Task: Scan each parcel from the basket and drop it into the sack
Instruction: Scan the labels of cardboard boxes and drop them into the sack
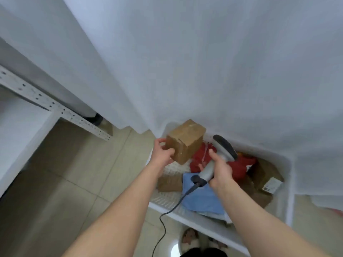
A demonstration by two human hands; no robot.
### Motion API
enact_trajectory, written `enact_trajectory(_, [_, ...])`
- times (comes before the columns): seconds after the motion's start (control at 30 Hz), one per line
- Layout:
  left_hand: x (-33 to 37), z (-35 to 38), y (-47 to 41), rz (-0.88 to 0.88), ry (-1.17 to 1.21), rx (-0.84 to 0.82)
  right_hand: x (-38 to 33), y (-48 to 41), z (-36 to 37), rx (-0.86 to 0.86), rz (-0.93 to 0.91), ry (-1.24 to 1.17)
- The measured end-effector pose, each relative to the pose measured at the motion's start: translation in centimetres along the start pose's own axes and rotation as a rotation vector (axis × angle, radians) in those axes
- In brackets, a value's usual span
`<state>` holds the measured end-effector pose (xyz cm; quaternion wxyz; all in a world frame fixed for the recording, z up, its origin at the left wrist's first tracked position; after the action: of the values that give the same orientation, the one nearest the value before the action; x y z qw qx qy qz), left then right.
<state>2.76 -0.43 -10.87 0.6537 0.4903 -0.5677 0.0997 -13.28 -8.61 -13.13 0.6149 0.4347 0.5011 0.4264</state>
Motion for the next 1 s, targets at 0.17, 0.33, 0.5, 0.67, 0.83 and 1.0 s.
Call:
enact_trajectory(0.17, [7.7, 0.5, 6.7, 0.206, -0.298, -0.169, -3.1, 9.4, 2.2, -0.145, -0.033, 0.086])
enact_trajectory(0.33, [8.4, 1.6, 10.0, 0.102, -0.391, -0.236, -2.9, 13.8, 0.5, -0.147, -0.077, 0.208])
enact_trajectory(0.5, [4.7, -0.1, 10.2, 0.007, -0.346, -0.011, -2.4, 12.8, -4.2, -0.052, -0.075, 0.211])
enact_trajectory(0.67, [0.2, -0.6, 7.6, -0.101, -0.342, -0.067, -0.8, 8.9, -5.5, 0.022, -0.033, 0.255])
enact_trajectory(0.83, [-4.6, -1.5, 3.8, -0.171, -0.382, -0.092, 1.8, 3.3, -2.9, 0.017, -0.010, 0.296])
enact_trajectory(1.0, [-9.7, -1.3, -1.7, -0.173, -0.448, -0.104, 4.8, -4.9, -0.9, 0.022, 0.028, 0.335])
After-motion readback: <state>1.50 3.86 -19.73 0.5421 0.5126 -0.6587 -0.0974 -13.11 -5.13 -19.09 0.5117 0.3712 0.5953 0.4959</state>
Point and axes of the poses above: each hand's wrist, its own y-axis away from the middle knuckle, its own z-axis out of the palm, x = y × z, the point moved 3 cm from there along -y, towards the middle knuckle, and after that the axes turned 12 degrees about z, right-handed, at the moved point
